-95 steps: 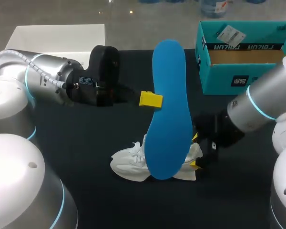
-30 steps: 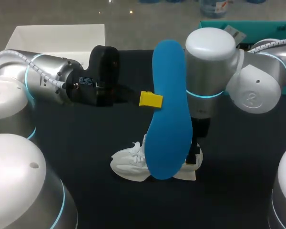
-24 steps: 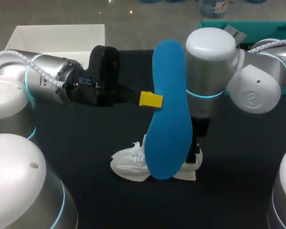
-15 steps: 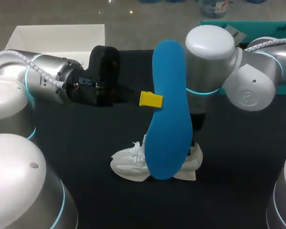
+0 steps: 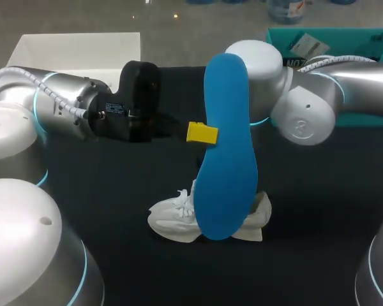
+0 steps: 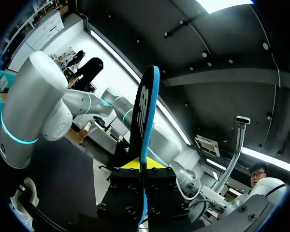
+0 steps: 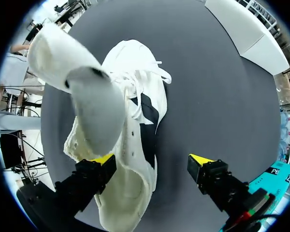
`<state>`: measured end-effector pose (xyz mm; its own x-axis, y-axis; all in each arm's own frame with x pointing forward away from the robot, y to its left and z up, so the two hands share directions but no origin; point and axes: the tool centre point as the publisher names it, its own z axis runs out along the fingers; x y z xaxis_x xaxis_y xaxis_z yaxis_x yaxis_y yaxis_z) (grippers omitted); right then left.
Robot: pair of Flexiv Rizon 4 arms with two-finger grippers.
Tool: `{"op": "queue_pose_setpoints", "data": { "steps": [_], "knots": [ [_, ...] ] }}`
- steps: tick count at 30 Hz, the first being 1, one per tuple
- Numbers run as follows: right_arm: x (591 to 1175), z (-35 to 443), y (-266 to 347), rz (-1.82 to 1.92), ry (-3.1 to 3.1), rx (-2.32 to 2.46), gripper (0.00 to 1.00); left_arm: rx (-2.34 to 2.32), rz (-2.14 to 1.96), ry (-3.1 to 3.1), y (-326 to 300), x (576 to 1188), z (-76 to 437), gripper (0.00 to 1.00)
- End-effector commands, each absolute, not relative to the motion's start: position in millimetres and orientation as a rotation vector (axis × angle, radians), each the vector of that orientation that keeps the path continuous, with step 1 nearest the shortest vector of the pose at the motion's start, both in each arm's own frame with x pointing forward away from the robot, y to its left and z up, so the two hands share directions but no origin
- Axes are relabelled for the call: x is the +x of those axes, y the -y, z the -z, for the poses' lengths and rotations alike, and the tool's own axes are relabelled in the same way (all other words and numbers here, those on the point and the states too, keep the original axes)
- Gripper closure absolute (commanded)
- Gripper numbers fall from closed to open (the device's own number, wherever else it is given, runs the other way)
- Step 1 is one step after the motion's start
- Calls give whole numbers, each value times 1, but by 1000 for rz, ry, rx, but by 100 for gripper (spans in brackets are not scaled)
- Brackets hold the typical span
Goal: Take the shoe out of the shoebox, open the shoe tongue, remove and reinsert the insole, then place the shoe into the shoebox
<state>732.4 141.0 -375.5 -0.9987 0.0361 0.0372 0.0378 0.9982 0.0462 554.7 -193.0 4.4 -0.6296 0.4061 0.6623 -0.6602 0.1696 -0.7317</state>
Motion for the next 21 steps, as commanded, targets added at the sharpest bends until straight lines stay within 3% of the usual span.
{"op": "queue_pose_setpoints", "data": {
  "steps": [1, 2, 13, 21],
  "knots": [
    [727, 389, -144, 102, 3093, -67, 78, 249, -1599, 1602, 194, 554, -3, 100],
    [722, 389, -143, 101, 3081, -52, 100, 249, -1599, 1602, 194, 554, -3, 100],
    [716, 388, -141, 96, 3068, -35, 100, 249, -1599, 1602, 194, 554, -3, 100],
    [726, 360, -145, 478, 2960, -881, 100, 249, -1599, 1602, 194, 554, -3, 100]
  ]
}}
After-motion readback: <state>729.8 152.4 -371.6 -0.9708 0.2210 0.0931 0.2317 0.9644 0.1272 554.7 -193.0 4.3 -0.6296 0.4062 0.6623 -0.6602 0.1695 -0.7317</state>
